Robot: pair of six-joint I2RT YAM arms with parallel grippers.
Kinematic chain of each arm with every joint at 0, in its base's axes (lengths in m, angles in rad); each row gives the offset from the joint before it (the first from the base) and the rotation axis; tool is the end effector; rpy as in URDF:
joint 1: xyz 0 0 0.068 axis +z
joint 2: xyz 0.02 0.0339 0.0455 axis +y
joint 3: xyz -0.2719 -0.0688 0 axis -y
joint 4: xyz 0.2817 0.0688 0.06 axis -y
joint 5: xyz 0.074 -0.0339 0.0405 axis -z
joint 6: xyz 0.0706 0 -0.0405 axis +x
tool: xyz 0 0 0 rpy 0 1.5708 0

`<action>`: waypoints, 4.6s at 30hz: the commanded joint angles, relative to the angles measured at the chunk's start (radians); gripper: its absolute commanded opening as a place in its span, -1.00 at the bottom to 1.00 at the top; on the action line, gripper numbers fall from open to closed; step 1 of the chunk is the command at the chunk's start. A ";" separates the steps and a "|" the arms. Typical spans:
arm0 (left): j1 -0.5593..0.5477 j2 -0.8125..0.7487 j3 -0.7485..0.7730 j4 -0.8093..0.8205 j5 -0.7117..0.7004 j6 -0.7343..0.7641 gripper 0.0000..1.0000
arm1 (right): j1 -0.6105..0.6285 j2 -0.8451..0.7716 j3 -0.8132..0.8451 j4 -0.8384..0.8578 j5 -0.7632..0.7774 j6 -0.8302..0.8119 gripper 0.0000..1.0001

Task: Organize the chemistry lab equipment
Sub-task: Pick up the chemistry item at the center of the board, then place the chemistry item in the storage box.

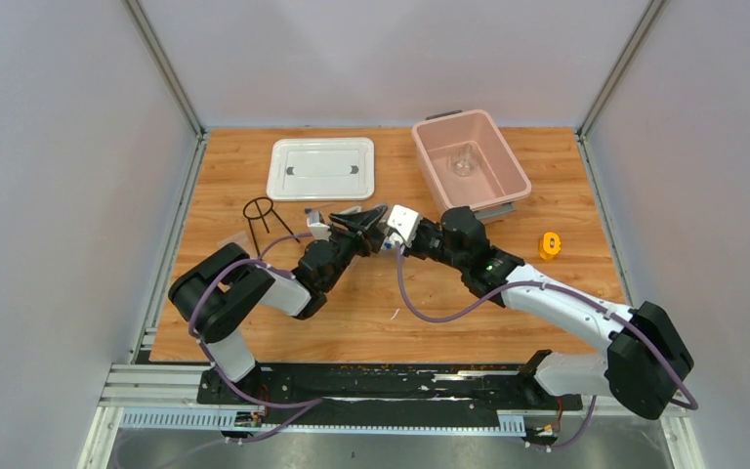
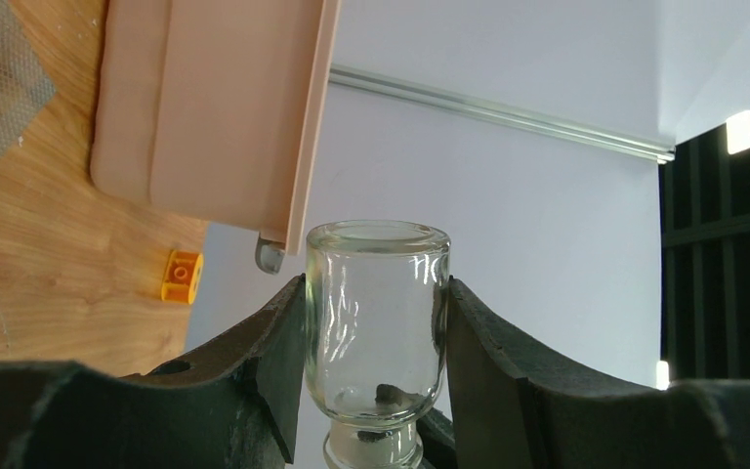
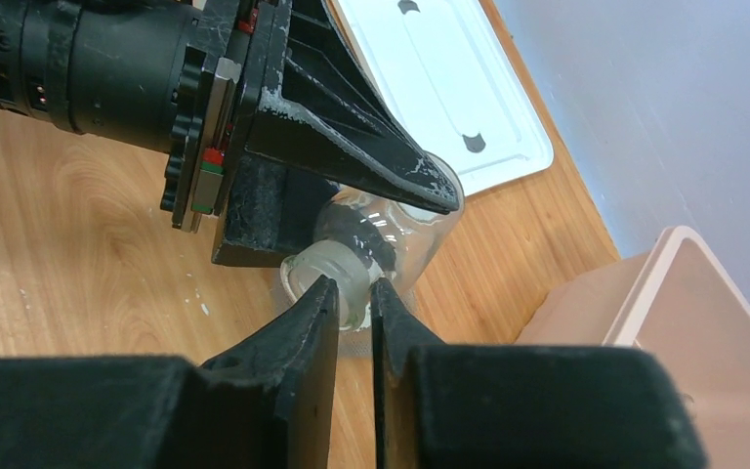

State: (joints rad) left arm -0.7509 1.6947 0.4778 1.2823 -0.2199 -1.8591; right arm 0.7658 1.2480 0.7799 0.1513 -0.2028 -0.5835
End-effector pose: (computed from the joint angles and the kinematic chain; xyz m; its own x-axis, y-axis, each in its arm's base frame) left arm 0.2665 -0.2276 0.1492 -0.4994 -0.8137 0.2974 -0.0983 -0.2878 -0.9526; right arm 0.2412 0.2516 0.2532 0.2626 -0.4961 -0.8276 -0.8054 0.3596 -0.4712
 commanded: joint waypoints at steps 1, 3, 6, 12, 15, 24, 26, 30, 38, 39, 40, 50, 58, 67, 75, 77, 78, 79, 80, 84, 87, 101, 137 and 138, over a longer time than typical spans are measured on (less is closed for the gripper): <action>-0.008 0.019 0.016 0.130 0.000 -0.016 -1.00 | 0.031 0.020 -0.014 0.089 0.084 -0.008 -0.83; -0.008 0.023 0.012 0.143 -0.003 -0.020 -1.00 | 0.033 0.019 -0.017 0.096 0.103 -0.016 -0.96; -0.008 0.026 0.012 0.154 -0.003 -0.020 -1.00 | 0.035 0.015 -0.021 0.102 0.121 -0.026 -1.00; -0.008 0.041 0.013 0.195 0.004 -0.018 -0.66 | 0.035 -0.001 -0.016 0.101 0.162 -0.036 -1.00; -0.008 0.057 0.018 0.221 0.014 -0.014 -0.47 | 0.035 -0.013 -0.012 0.099 0.173 -0.033 -1.00; -0.008 0.106 0.037 0.278 0.038 -0.012 -0.37 | 0.034 -0.025 -0.005 0.085 0.183 -0.025 -1.00; -0.009 0.104 0.040 0.279 0.046 0.000 -0.22 | 0.034 -0.028 -0.003 0.086 0.198 -0.027 -1.00; -0.008 0.098 0.052 0.264 0.068 0.016 0.05 | 0.033 -0.033 0.000 0.096 0.247 -0.032 -1.00; -0.009 0.109 0.046 0.267 0.090 0.025 0.49 | 0.030 -0.043 0.002 0.103 0.277 -0.026 -1.00; -0.008 0.111 0.045 0.273 0.091 0.026 0.50 | 0.028 -0.043 0.002 0.102 0.277 -0.024 -1.00; -0.008 0.115 0.043 0.280 0.090 0.026 0.51 | 0.026 -0.043 0.002 0.102 0.276 -0.022 -1.00; 0.002 0.082 0.022 0.248 0.091 0.118 1.00 | -0.015 -0.075 0.030 0.033 0.193 0.016 -1.00; 0.027 -0.055 0.008 0.100 0.152 0.310 1.00 | -0.110 -0.120 0.082 -0.065 0.092 0.083 -1.00; 0.113 -0.254 0.086 -0.279 0.384 0.655 1.00 | -0.326 -0.153 0.176 -0.206 -0.008 0.188 -1.00; 0.150 -0.406 0.253 -0.908 0.482 1.176 1.00 | -0.579 -0.016 0.342 -0.369 -0.159 0.247 -1.00; 0.150 -0.430 0.278 -1.039 0.461 1.272 1.00 | -0.623 0.053 0.417 -0.433 -0.202 0.250 -1.00; 0.150 -0.444 0.281 -1.075 0.446 1.309 1.00 | -0.639 0.093 0.455 -0.461 -0.222 0.246 -1.00; 0.150 -0.459 0.280 -1.106 0.427 1.336 1.00 | -0.652 0.138 0.499 -0.493 -0.234 0.242 -1.00; 0.150 -0.473 0.278 -1.128 0.407 1.359 1.00 | -0.661 0.194 0.560 -0.530 -0.246 0.237 -1.00; 0.151 -0.529 0.252 -1.190 0.335 1.421 1.00 | -0.686 0.377 0.750 -0.673 -0.268 0.233 -1.00; 0.151 -0.564 0.237 -1.223 0.286 1.467 1.00 | -0.695 0.482 0.856 -0.739 -0.271 0.237 -1.00; 0.155 -0.650 0.191 -1.275 0.194 1.572 1.00 | -0.750 0.782 1.135 -0.913 -0.258 0.238 -1.00; 0.154 -0.793 0.133 -1.252 0.150 1.579 1.00 | -0.757 0.902 1.409 -0.993 -0.181 0.244 -0.22; 0.154 -0.805 0.127 -1.247 0.148 1.577 1.00 | -0.757 0.880 1.394 -0.987 -0.193 0.244 -0.22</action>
State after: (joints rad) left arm -0.6003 0.9443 0.6197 -0.0086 -0.0479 -0.3035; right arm 0.0116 2.2467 2.1597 -0.8715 -0.3859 -0.3435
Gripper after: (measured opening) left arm 0.998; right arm 0.386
